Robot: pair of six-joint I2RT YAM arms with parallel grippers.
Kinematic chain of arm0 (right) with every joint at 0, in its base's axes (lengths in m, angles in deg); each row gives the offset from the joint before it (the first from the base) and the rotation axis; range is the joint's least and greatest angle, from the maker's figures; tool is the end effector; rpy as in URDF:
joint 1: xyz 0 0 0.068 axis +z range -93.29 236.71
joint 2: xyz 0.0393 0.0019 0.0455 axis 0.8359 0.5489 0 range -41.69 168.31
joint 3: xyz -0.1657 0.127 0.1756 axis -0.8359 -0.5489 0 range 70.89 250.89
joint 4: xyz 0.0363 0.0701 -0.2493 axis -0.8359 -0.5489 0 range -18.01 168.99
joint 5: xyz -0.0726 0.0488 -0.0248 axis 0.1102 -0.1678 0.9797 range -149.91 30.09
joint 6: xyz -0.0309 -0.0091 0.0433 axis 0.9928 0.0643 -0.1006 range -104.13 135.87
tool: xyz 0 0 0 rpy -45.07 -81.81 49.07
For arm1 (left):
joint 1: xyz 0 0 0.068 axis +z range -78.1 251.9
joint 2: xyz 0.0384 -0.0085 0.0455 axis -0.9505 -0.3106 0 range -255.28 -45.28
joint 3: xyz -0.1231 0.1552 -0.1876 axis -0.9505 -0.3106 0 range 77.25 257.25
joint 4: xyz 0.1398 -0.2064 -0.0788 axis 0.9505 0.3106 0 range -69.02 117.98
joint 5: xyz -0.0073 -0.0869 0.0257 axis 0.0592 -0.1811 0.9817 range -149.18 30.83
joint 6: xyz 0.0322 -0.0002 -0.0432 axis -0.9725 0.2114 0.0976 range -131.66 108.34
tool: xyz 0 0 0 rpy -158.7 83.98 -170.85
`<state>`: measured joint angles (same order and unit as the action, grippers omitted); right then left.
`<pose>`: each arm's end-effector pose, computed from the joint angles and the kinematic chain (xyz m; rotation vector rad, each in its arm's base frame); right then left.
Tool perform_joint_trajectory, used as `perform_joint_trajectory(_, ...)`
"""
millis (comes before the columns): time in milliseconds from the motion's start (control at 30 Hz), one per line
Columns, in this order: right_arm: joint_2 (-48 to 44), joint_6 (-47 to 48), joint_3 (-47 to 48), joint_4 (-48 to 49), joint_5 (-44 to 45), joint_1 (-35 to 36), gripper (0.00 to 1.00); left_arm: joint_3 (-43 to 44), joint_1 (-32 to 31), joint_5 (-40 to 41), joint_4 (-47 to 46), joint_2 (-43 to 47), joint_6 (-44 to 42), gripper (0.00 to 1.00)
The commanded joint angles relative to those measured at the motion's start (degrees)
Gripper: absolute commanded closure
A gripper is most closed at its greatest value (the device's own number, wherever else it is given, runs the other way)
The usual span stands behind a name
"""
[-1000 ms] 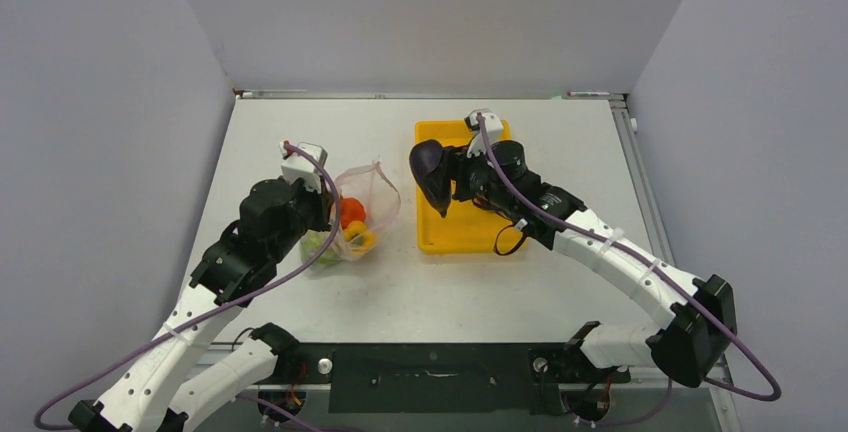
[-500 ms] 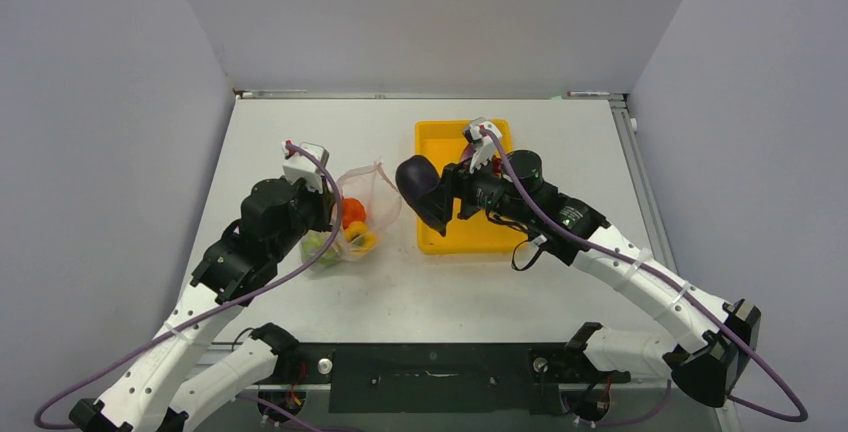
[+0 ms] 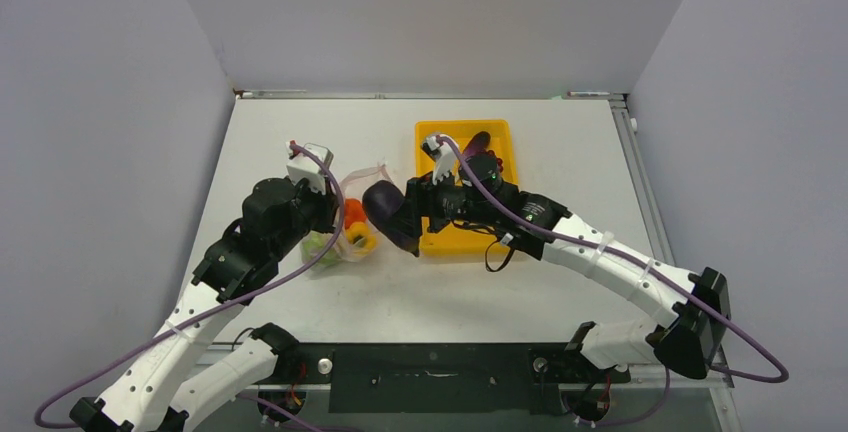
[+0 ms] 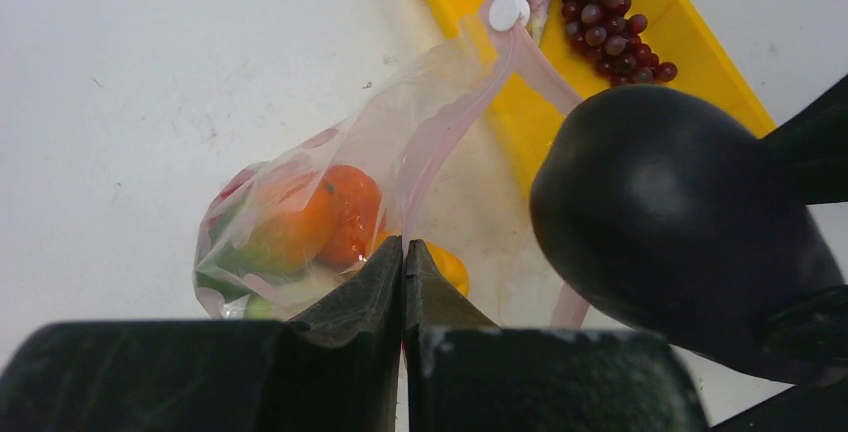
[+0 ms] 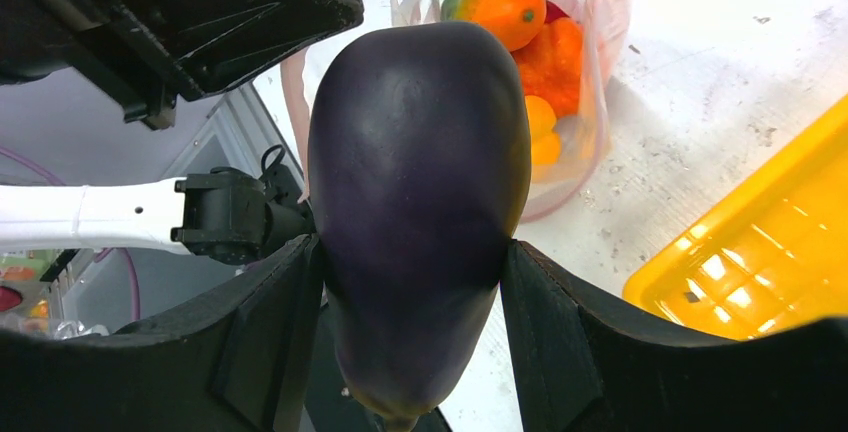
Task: Place the food in the zip-top bag and seal the zipper
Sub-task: Place the fake vegetable in the zipper food storage bag.
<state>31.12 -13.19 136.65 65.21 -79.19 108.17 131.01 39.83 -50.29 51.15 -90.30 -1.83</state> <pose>0.1734 0.2366 0.3568 -0.6537 2.0265 1.2164 0.1452 -0.0847 0.3570 0.2750 1.9353 -0.3341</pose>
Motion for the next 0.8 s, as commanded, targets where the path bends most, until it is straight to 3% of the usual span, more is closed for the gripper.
perform_joint_trajectory(0,3.32,-2.78,4.83,0.87,-0.75,1.11,0.95,0.72,0.5,-3.3,-2.62,0.13,0.11,1.0)
perform_joint_trajectory(467,12.82,-10.65,10.59,0.05,1.11,0.46,0.95,0.57,0.26,-8.37,-3.37,0.39,0.5,1.0)
perform_joint_trajectory(767,17.95,-18.22,10.54,5.32,1.62,-0.26,0.95,0.3,0.01,-13.23,-4.08,0.07,0.63,1.0)
